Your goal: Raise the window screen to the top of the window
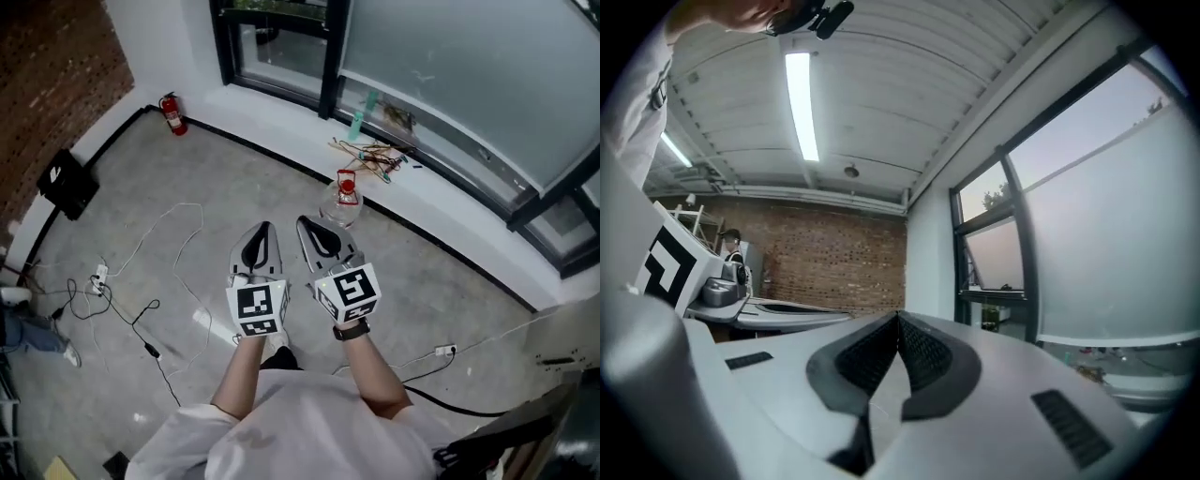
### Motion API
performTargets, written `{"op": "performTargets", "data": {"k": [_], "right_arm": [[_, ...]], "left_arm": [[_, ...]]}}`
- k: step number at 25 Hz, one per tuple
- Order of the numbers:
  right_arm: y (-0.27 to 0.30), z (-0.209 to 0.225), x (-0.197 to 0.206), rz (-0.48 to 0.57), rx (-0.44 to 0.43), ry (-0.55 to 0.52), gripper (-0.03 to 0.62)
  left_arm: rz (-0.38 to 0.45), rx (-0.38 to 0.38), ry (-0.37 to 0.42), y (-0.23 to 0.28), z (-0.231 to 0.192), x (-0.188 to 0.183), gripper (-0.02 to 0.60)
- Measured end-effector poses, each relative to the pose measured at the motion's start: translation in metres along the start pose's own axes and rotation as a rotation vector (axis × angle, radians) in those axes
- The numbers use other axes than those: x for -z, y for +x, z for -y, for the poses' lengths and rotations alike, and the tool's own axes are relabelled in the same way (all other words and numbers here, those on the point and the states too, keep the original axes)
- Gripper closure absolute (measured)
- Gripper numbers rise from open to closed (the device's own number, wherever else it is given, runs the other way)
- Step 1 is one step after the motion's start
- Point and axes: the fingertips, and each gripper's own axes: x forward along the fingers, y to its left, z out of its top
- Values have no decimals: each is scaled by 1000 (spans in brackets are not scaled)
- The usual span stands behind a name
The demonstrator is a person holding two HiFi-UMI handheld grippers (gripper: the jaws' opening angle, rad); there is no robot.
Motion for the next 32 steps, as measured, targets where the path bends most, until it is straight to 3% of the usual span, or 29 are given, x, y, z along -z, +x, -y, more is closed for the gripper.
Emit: {"op": "performTargets", "data": {"k": [7,10,16,25,32], "right_arm": [[144,-85,-14,47,-227,-26,591],[182,-114,-12,47,-317,-16,591],[250,-153,2,6,-447,24,592],[377,-139,6,31,-583,32,591],[483,-84,-25,87,-617,0,591]], "left_arm": [[27,-277,-1,-5,-174,-6,581],[23,-368,-3,-11,-220,-6,581],[-13,-476,-29,-14,-278,6,581],[-4,-618,-43,54,-362,16,581],[53,-644,-6,159,-420,-22,581]]}}
